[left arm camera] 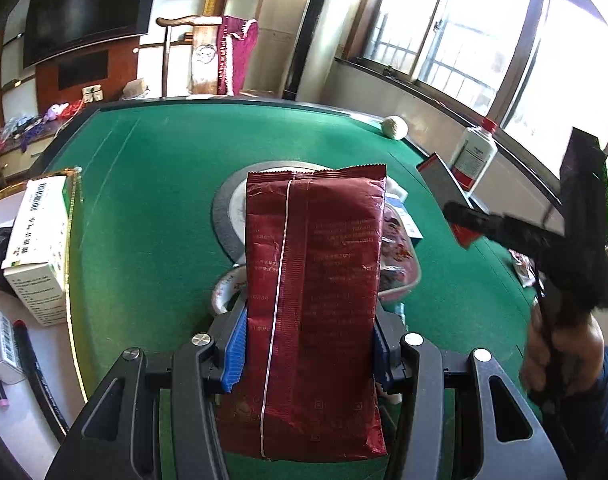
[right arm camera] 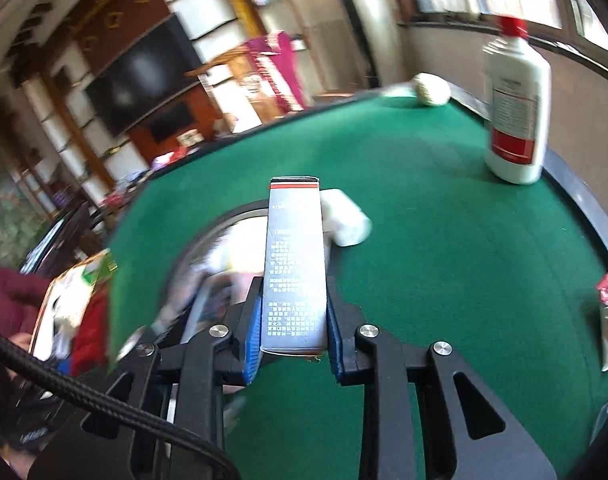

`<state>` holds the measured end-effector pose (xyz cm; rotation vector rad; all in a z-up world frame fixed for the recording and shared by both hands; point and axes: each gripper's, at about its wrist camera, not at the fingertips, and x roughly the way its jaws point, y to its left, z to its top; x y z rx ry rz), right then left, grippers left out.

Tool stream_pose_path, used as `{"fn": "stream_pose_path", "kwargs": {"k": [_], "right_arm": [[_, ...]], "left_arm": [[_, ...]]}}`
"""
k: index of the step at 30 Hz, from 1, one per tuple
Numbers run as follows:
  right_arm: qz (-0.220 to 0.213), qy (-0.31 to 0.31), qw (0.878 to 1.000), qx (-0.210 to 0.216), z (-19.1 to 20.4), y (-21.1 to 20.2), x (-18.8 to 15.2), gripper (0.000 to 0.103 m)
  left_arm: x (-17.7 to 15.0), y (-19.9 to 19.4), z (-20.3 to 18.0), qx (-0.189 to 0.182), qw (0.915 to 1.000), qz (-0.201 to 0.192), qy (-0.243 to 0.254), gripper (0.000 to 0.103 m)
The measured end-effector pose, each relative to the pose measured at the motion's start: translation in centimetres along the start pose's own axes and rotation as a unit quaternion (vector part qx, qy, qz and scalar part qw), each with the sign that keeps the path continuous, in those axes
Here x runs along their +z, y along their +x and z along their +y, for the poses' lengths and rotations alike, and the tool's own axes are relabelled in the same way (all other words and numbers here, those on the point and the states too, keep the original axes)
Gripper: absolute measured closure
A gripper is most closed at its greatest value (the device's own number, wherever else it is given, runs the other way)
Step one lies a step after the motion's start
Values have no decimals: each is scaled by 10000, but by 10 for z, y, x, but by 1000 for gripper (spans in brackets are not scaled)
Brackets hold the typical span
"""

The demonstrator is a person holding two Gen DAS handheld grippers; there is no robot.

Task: Organize objects
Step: 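Carry the red snack bag and white medicine box toward the white tray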

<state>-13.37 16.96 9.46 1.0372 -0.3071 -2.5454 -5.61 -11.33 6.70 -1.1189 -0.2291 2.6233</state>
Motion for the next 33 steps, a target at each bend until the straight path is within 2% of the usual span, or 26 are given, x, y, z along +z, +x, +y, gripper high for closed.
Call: {"fn": "stream_pose_path", "kwargs": {"k": [3, 9, 21, 26, 33], "right_arm": [[68, -251, 9995, 180, 23, -1, -12, 79], [292, -471, 9976, 420, 45, 3, -29, 79], [360, -820, 9933, 725, 91, -1, -51, 78], [359, -936, 9907, 921, 116, -4, -59, 78], [365, -1176, 9853, 1187, 158, -3, -63, 78]], "left_arm": [[0, -2, 6, 97, 9999, -49, -70, 58], [-1, -3, 9, 150, 9997, -133, -156, 58], [2, -26, 25, 122, 9975, -534, -439, 58], [-1, -47, 39, 118, 9951, -758, -618, 58], [-10, -88, 75, 365, 9895, -1082, -888, 58]]}}
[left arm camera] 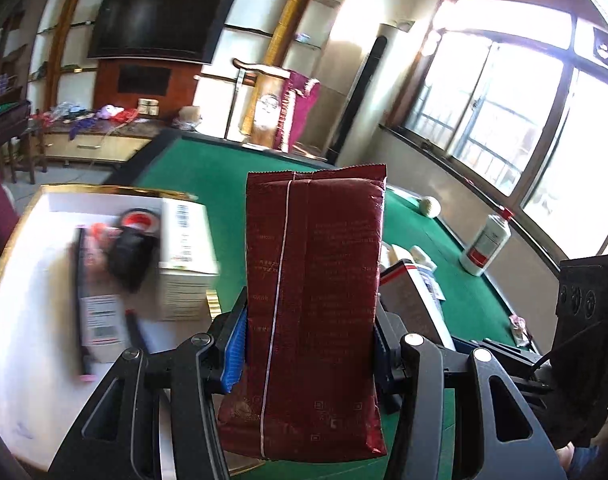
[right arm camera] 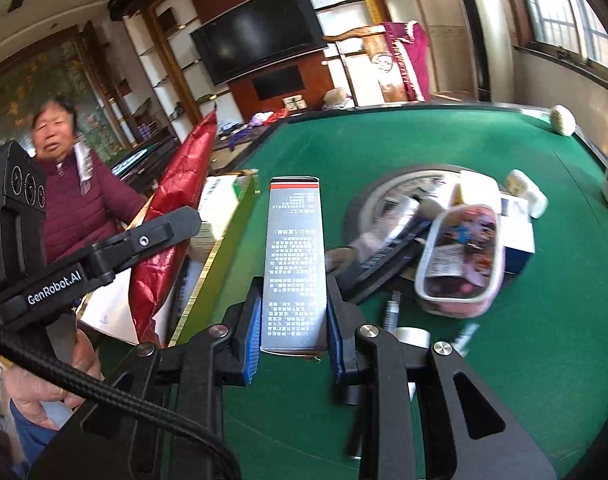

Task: Organize objects
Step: 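Carry the red snack bag and white medicine box toward the white tray, then lower the bag and box into the tray and open both grippers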

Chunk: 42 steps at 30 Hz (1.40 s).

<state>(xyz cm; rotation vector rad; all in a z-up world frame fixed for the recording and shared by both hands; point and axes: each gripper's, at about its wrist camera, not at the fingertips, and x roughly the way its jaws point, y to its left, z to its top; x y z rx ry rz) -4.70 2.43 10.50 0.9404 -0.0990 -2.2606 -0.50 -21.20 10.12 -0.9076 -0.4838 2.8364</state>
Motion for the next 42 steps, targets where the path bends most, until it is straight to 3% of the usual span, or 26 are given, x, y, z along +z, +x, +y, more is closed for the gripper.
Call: {"fn": "stream_pose_path", "kwargs": {"k": [13, 25, 33, 42], "right_arm": [[317, -692, 9963, 397, 85, 42, -3, 78], [887, -1136, 9887, 415, 132, 113, -12, 78], [1050, -1013, 9892, 163, 117, 137, -20, 78], [1232, -1044, 9869, -31, 113, 153, -18, 78]], "left_arm": [[-12, -37, 99, 770, 9935, -267, -797, 58], [-29, -15, 156, 1539, 9764, 149, -1505, 58], [-40, -12, 159, 1784, 9735, 147, -1426, 58], [-41, 6, 145, 2391, 9666, 353, -857, 57]]}}
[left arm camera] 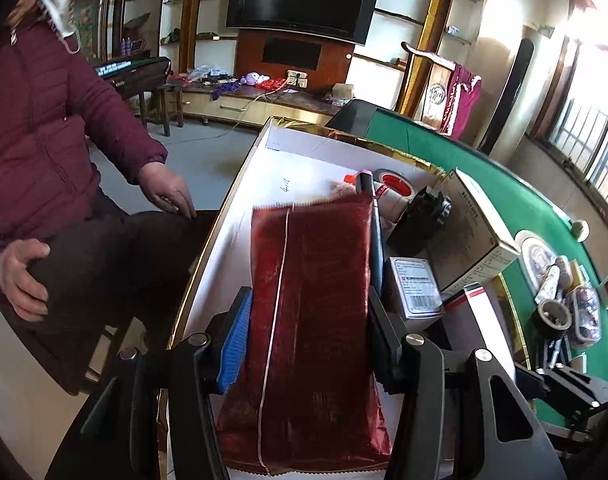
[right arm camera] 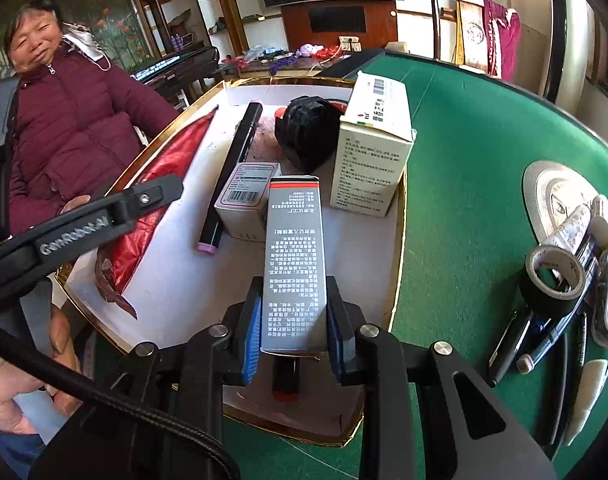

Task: Organize objects
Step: 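Lower the bag and box into the tray and open both grippers, then grasp the black tape roll with the left gripper while the right gripper grasps the pink pouch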

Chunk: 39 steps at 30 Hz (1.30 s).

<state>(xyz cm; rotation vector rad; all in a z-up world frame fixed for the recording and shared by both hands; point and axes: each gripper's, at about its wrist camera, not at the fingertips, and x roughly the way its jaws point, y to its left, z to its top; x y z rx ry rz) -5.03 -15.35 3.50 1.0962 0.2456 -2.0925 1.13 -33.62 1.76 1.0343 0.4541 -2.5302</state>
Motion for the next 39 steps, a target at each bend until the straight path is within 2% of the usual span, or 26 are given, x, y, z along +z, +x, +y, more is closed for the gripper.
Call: {"fn": "stream_pose_path", "kwargs": {"k": [4, 6, 12, 21, 27, 32, 35, 36, 39], "right_arm": [[68, -75, 9999, -105, -5, 1, 1, 77], [103, -103, 9998, -122, -5, 0, 3, 76], [-49, -45, 9999, -76, -10, -12, 6, 60], [-289, 213, 9993, 122, -23, -37, 6, 60], [-488, 453, 9976, 171, -50, -64, -2, 58], [-715, 771, 9944, 68, -97, -93, -11, 58], [-861, 1027, 9909, -121, -134, -110, -19, 55], [-907, 1125, 9893, -176, -146, -117, -23, 55], [-1064, 1602, 9809, -298, -193, -137, -30, 54]], "left_arm": [[1, 0, -10, 65, 9999, -36, 107, 53], [-1, -5, -11, -24, 9999, -106, 115, 53], [-5, -16, -14, -25, 9998, -191, 73, 53], [-11, -36, -30, 22, 9993, -272, 255, 53], [-14, -51, -62, -82, 9973, -310, 665, 53], [-19, -60, -102, -426, 9932, -238, 1061, 53], [-21, -60, -131, -937, 9880, -11, 1224, 52], [-22, -57, -142, -1128, 9855, 100, 1264, 48], [-19, -45, -179, -1598, 9752, 495, 1452, 44]]}}
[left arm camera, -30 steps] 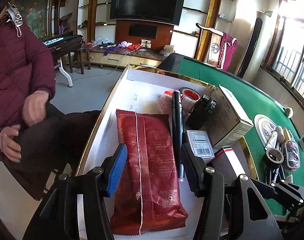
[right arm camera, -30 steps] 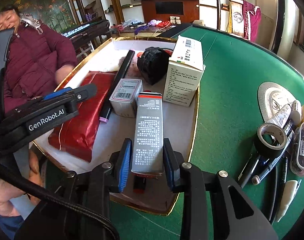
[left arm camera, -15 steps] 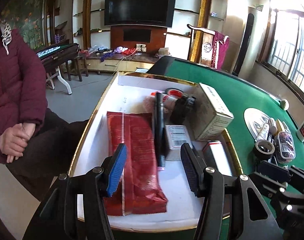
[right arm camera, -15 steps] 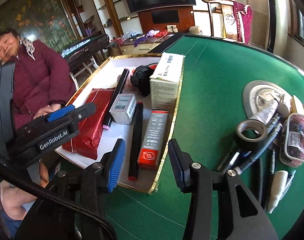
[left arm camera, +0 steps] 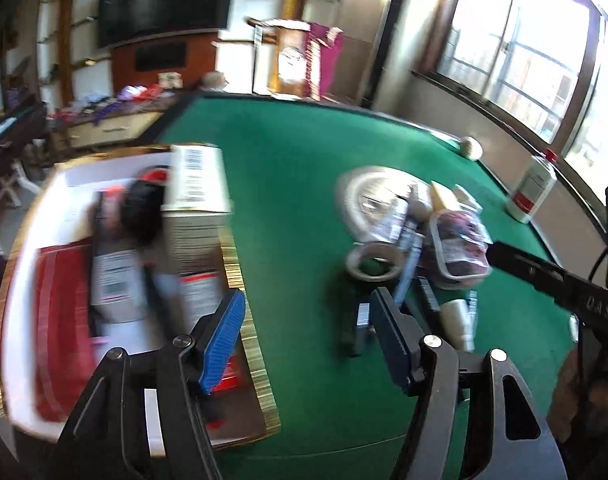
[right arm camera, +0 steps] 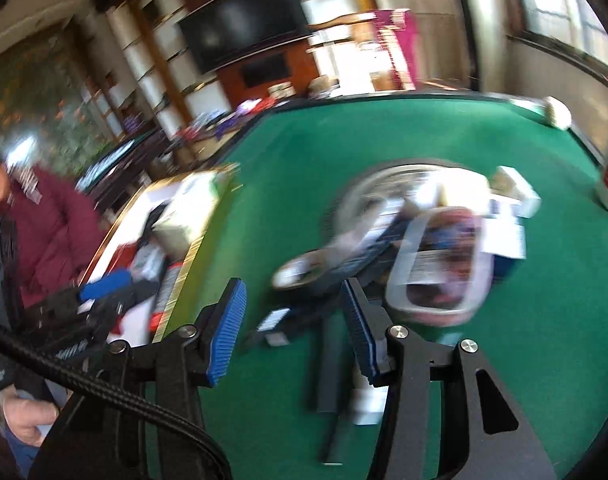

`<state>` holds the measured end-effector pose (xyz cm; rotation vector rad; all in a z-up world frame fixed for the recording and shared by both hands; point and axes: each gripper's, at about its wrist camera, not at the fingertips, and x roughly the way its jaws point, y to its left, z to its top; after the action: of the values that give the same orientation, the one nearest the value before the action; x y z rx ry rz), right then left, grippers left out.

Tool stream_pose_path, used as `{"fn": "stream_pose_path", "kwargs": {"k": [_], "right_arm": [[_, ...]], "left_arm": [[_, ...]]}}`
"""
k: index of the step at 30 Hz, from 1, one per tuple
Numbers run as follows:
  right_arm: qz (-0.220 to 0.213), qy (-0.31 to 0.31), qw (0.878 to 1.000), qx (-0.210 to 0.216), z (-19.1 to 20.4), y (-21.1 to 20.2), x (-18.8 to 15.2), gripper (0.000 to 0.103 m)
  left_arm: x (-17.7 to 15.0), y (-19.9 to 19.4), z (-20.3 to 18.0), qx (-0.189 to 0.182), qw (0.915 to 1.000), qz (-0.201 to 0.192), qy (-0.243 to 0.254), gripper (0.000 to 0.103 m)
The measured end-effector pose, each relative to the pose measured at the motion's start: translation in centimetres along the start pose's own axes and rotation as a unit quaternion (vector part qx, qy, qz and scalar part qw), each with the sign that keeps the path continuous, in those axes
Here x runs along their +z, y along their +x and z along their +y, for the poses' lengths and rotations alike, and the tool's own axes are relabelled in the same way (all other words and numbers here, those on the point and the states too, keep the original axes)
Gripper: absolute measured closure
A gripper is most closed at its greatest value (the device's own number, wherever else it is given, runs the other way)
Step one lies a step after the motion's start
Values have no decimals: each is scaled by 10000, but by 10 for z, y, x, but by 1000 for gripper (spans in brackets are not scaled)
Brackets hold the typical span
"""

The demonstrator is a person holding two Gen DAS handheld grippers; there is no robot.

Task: Organize objects
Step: 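Grasp the black tape roll with the left gripper while the right gripper grasps the pink pouch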

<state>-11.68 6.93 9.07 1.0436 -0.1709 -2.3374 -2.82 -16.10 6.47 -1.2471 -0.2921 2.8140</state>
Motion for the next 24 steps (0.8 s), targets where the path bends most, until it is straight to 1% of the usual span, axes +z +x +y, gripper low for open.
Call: {"fn": "stream_pose_path", "kwargs": {"k": [1, 3, 5, 7, 8, 10, 14, 16, 18, 19, 21, 22, 24], "right_arm": [[-38, 172, 9998, -16, -14, -5, 4, 53], [-95, 511, 9986, 22, -36, -14, 7, 52], [-139, 716, 9973, 81, -50, -20, 10, 52], [-169, 783, 9967, 88, -56, -24, 9, 52], [-170, 799, 9966, 111, -57, -25, 9, 52], [-143, 828, 9963, 201, -59, -27, 10, 52], [-96, 796, 9964, 271, -55, -27, 9, 51], [-64, 770, 9967, 245, -60, -27, 5, 50], [-36, 765, 9970, 145, -61, -23, 5, 50], [-24, 758, 9971, 70, -63, -21, 4, 48], [30, 723, 9972, -180, -64, -15, 3, 45], [69, 698, 9972, -255, -65, -12, 3, 45], [198, 638, 9967, -458, -65, -2, 0, 45]], "left_arm": [[6, 12, -10, -144, 9997, 163, 73, 42], [14, 29, -24, -276, 9987, 419, 131, 42], [20, 47, -34, -402, 9969, 658, 144, 42], [24, 62, -39, -381, 9957, 835, 118, 42], [26, 69, -41, -253, 9954, 912, 117, 42], [29, 77, -41, -47, 9955, 943, 78, 42], [31, 91, -38, -98, 9943, 1058, -77, 42], [32, 100, -40, -115, 9932, 1158, -66, 41], [29, 106, -40, -198, 9933, 1141, -28, 42], [27, 103, -41, -187, 9947, 1009, 26, 43], [23, 99, -39, -251, 9954, 922, 28, 50], [21, 96, -36, -318, 9955, 891, -20, 50], [20, 88, -29, -293, 9964, 795, -51, 50]]}}
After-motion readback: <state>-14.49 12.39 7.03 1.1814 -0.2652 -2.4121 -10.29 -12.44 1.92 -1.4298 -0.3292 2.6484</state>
